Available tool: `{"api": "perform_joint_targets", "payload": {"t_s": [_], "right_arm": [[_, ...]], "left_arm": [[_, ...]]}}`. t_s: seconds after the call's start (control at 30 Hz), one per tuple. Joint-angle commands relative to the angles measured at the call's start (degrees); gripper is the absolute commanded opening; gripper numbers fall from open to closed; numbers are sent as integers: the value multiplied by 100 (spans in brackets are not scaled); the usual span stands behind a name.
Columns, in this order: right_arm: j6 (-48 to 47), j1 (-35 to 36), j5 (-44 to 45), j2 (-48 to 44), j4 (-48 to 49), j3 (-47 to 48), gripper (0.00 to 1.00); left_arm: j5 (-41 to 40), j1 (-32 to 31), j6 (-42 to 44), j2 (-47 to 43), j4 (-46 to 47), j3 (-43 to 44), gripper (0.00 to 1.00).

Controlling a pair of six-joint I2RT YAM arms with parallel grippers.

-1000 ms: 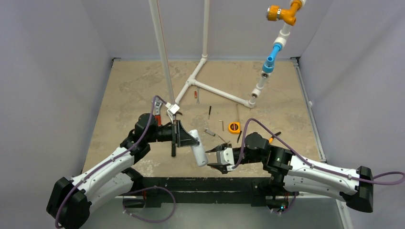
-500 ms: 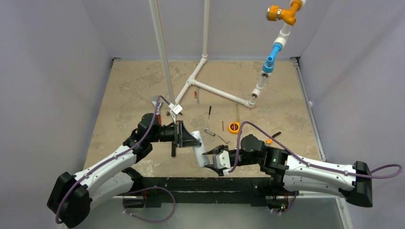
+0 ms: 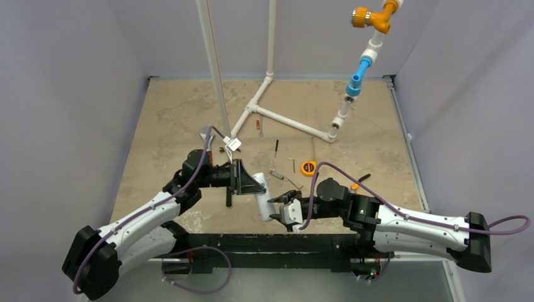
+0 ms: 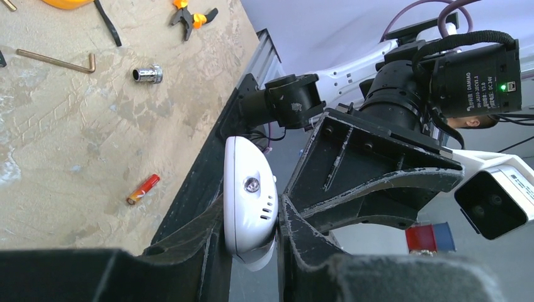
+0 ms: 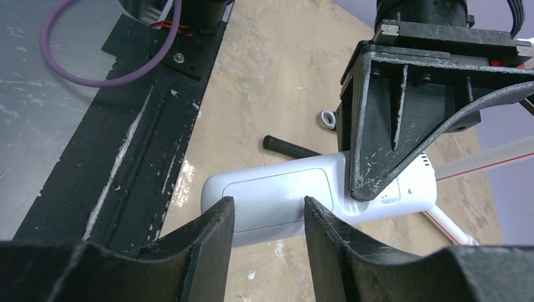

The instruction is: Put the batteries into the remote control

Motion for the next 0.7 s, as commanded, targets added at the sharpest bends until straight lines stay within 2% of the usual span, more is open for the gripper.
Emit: {"api": "perform_joint_targets", "payload": {"t_s": [0.0,0.17,0.67], "right_arm": [[-162,30,126,-3,-124,11,44],[-162,29,-21,-94,-214,12,48],[-112,38,-82,-47,-185,20,48]], "left_arm": [[48,-53,-95,6,379,178,0],[48,-50,-95,24,377,175,0],[32,-79,-113,109,405,227,0]]}}
